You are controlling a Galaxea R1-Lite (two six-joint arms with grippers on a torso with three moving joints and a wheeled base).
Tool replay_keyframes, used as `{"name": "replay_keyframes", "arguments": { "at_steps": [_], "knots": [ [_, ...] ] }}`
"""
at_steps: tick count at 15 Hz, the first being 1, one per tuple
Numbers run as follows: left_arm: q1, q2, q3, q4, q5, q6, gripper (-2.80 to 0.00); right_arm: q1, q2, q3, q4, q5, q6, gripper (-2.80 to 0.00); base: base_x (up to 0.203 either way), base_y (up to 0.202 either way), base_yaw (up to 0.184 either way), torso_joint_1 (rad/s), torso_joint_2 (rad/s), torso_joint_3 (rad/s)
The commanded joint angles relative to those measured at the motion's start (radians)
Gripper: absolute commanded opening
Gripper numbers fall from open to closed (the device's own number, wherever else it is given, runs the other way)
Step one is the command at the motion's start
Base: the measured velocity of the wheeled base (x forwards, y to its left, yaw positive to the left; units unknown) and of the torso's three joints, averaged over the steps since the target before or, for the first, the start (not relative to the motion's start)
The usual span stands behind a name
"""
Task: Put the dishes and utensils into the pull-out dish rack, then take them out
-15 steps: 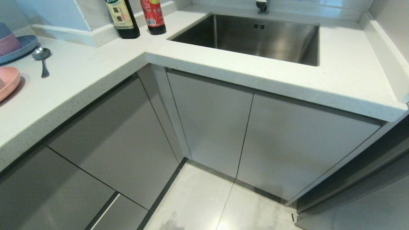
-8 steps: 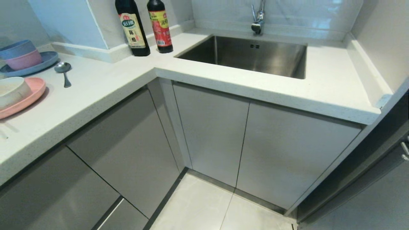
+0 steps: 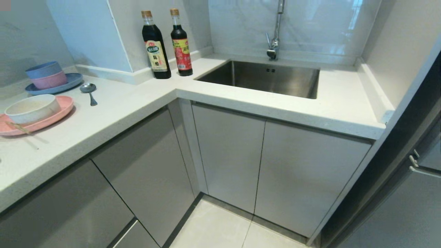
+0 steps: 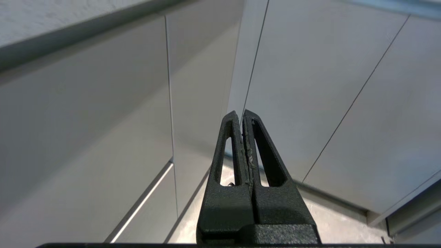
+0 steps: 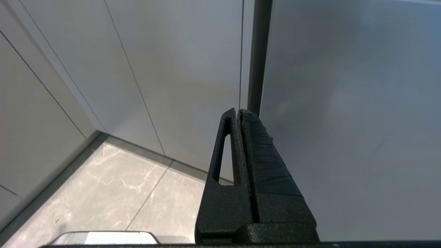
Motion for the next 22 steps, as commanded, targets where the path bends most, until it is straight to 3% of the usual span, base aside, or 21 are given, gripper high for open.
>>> {"name": "replay_keyframes", "arguments": {
  "at_steps": [1, 17, 22],
  "knots": [
    [0.000, 0.003, 0.025, -0.001, 0.000, -0.001, -2.80, 0.000, 0.000, 0.002, -0.001, 0.000, 0.000, -2.80, 0.000, 0.000, 0.000, 0.005, 0.00, 0.208],
    [0.000, 0.002, 0.025, -0.001, 0.001, -0.002, -2.80, 0.001, 0.000, 0.002, 0.000, 0.000, 0.000, -2.80, 0.000, 0.000, 0.000, 0.003, 0.00, 0.199],
    [0.000, 0.002, 0.025, -0.001, 0.002, -0.004, -2.80, 0.001, 0.000, 0.002, -0.001, 0.000, 0.000, -2.80, 0.000, 0.000, 0.000, 0.001, 0.00, 0.037]
  ]
}}
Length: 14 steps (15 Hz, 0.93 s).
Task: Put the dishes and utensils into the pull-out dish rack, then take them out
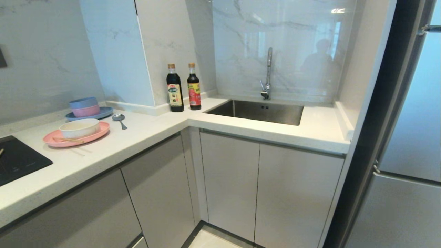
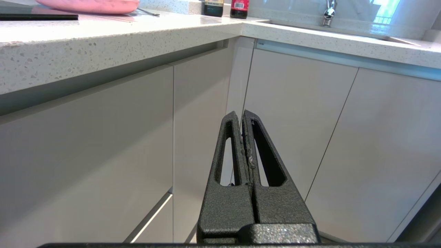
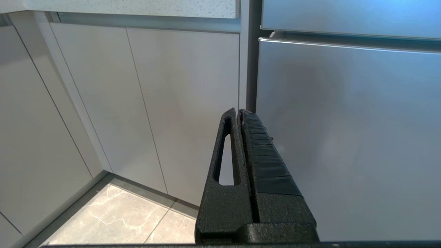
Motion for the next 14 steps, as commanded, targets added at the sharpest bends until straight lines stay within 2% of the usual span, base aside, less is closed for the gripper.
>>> {"name": "replay_keyframes", "arguments": {
  "at_steps": [1, 14],
  "knots": [
    [0.000, 0.001, 0.025, -0.001, 0.000, -0.001, -2.80, 0.002, 0.000, 0.002, 0.000, 0.000, 0.000, -2.80, 0.000, 0.000, 0.000, 0.000, 0.00, 0.000],
    [0.000, 0.001, 0.025, -0.001, 0.000, -0.001, -2.80, 0.000, 0.000, 0.002, 0.000, 0.000, 0.000, -2.80, 0.000, 0.000, 0.000, 0.000, 0.00, 0.000]
  ]
}}
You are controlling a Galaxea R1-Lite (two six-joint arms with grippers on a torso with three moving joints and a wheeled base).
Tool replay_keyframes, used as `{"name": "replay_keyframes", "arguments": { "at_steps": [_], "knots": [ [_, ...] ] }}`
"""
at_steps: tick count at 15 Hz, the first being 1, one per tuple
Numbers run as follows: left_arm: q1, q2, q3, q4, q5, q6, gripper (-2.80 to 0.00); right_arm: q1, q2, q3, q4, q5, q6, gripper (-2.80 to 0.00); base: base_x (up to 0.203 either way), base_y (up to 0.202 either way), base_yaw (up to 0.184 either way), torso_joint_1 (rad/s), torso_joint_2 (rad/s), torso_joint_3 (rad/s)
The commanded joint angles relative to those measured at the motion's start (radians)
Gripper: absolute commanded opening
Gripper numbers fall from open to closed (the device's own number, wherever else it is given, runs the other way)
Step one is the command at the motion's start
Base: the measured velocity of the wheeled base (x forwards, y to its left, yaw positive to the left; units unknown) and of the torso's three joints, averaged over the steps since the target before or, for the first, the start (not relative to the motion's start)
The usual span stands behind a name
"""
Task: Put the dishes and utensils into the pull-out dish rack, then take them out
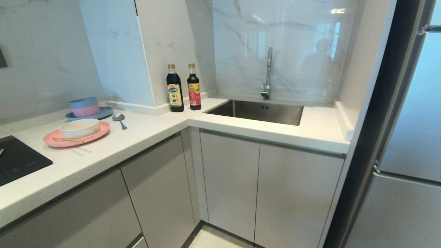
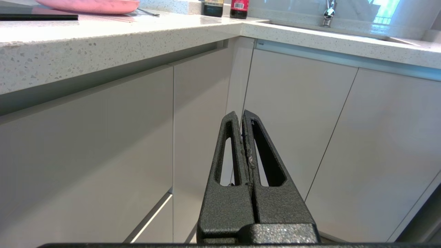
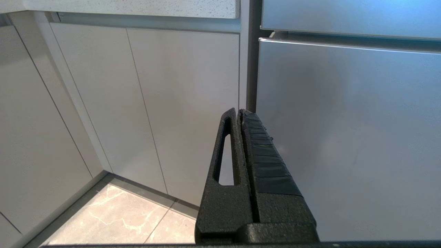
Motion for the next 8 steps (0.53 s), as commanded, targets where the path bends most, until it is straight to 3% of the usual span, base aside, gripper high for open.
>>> {"name": "replay_keyframes", "arguments": {
  "at_steps": [1, 8],
  "knots": [
    [0.000, 0.001, 0.025, -0.001, 0.000, -0.001, -2.80, 0.000, 0.000, 0.002, 0.000, 0.000, 0.002, -2.80, 0.000, 0.000, 0.000, 0.000, 0.00, 0.000],
    [0.000, 0.001, 0.025, -0.001, 0.000, -0.001, -2.80, 0.000, 0.000, 0.002, 0.000, 0.000, 0.000, -2.80, 0.000, 0.000, 0.000, 0.000, 0.00, 0.000]
  ]
}}
